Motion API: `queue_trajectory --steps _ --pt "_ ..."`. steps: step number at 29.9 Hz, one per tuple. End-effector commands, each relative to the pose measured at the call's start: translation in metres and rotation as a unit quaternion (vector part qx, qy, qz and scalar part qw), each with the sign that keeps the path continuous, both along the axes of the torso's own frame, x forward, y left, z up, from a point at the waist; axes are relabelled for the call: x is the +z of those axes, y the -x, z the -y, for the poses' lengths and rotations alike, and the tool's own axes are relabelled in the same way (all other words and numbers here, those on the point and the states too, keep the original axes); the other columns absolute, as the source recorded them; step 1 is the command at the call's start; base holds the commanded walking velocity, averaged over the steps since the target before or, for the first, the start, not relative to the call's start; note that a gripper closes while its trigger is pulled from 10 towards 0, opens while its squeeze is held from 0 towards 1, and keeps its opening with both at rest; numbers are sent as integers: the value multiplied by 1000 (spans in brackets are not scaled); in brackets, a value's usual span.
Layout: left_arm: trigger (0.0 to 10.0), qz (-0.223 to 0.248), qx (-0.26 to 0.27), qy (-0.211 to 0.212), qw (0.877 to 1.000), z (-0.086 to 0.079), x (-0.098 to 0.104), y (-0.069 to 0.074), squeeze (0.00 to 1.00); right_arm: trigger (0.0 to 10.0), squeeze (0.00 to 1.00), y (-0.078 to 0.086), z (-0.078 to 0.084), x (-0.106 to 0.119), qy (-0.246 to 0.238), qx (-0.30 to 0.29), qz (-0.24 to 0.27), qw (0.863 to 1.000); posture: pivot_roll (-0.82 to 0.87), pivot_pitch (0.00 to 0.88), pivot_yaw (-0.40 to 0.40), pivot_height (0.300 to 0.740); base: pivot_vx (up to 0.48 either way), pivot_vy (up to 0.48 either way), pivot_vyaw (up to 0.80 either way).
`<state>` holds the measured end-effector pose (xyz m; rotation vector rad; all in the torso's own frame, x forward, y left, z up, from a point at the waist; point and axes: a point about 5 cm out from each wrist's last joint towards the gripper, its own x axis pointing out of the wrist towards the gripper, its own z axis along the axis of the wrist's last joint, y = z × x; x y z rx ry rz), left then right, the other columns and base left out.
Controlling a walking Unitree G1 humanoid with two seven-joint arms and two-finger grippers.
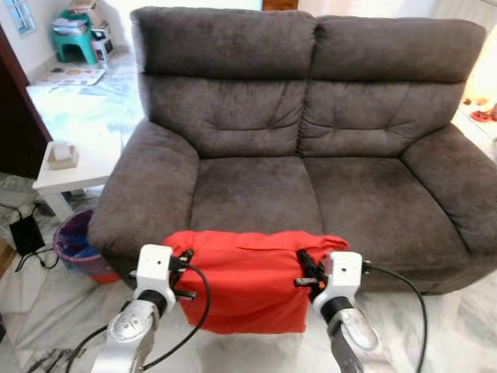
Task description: Move the pillow to the sofa from floor
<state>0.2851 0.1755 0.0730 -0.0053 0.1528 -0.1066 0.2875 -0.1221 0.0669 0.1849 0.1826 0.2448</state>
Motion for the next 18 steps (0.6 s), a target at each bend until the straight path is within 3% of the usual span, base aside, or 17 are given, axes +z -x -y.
queue_trajectory --steps 1,18 --pt "10000 33 3 -6 999 0 12 -4 0 10000 0 -3 9 12 1 -16 33 999 71 89 9 740 0 -368 0" --pt "10000 34 6 -12 999 -4 14 -5 0 10000 0 -5 7 12 -2 -13 33 999 77 83 14 740 0 -366 0"
